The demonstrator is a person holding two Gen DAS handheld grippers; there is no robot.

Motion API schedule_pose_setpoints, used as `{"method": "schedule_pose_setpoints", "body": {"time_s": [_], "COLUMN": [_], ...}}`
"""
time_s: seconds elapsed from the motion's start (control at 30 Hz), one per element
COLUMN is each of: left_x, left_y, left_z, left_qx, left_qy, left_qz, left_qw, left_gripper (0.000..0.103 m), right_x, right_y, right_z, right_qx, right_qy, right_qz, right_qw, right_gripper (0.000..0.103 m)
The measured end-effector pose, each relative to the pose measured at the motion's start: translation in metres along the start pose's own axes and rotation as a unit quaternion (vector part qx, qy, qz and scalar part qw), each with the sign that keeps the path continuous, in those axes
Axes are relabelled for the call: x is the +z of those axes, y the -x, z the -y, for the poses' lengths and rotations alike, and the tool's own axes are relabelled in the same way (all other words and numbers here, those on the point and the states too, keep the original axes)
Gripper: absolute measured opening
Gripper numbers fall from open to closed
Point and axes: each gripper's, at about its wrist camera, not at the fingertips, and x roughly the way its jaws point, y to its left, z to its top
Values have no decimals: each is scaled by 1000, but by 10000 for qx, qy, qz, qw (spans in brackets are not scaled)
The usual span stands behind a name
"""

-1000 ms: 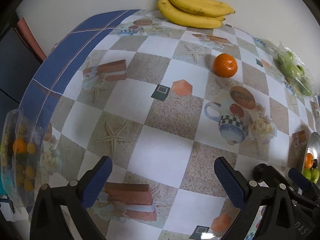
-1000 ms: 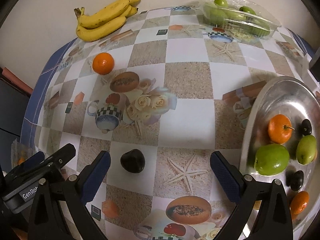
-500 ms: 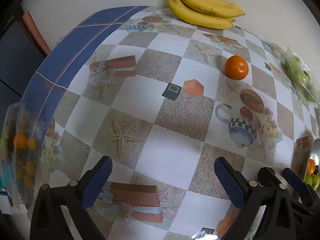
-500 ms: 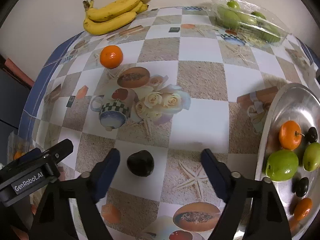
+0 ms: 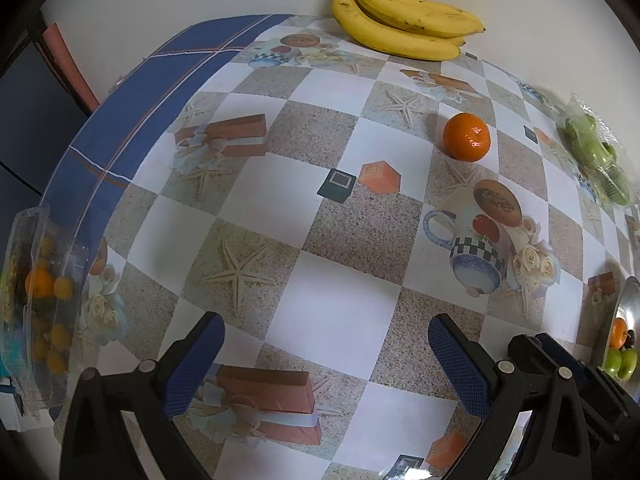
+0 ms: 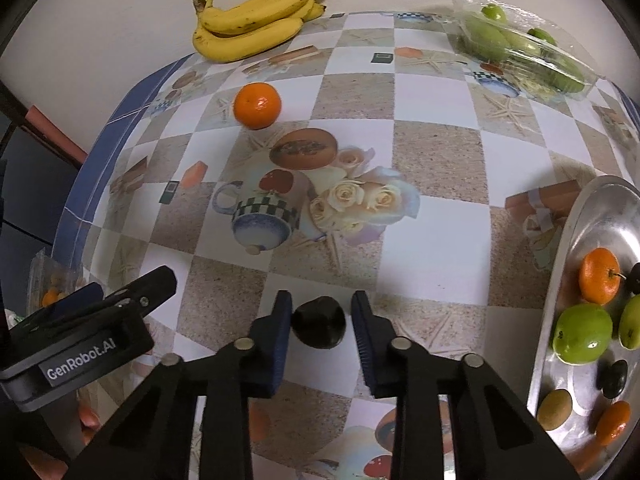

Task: Organize fruits
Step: 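Grasp a dark brown fruit with the right tool while the left tool grasps a tangerine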

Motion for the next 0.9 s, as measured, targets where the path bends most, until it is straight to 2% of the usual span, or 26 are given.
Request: {"method": "schedule_pose_setpoints", "body": {"time_s": [0.27, 0.47, 0.7, 0.9], "left_x": [1, 4, 11, 24], "left_y": [3, 2, 2, -1], "left_z": [3, 5, 12, 30], "left_qx": [-81, -397, -507, -544], "left_qy": [29, 100, 72, -137], "left_qz": [48, -4, 107, 152], "left_qw": [10000, 9992, 9986, 9983], "left_gripper": [103, 103, 102, 94], "right_x": [0, 6, 14, 22], "right_y": [7, 20, 33, 41], "right_z": [2, 14, 39, 56], "right_qx": [99, 4, -263, -459], "right_qy": [-79, -271, -554, -666], "right_qz": [14, 265, 516, 657], "right_qw": [9999, 9993, 9968, 9945], "right_gripper": [27, 27, 27, 27]}}
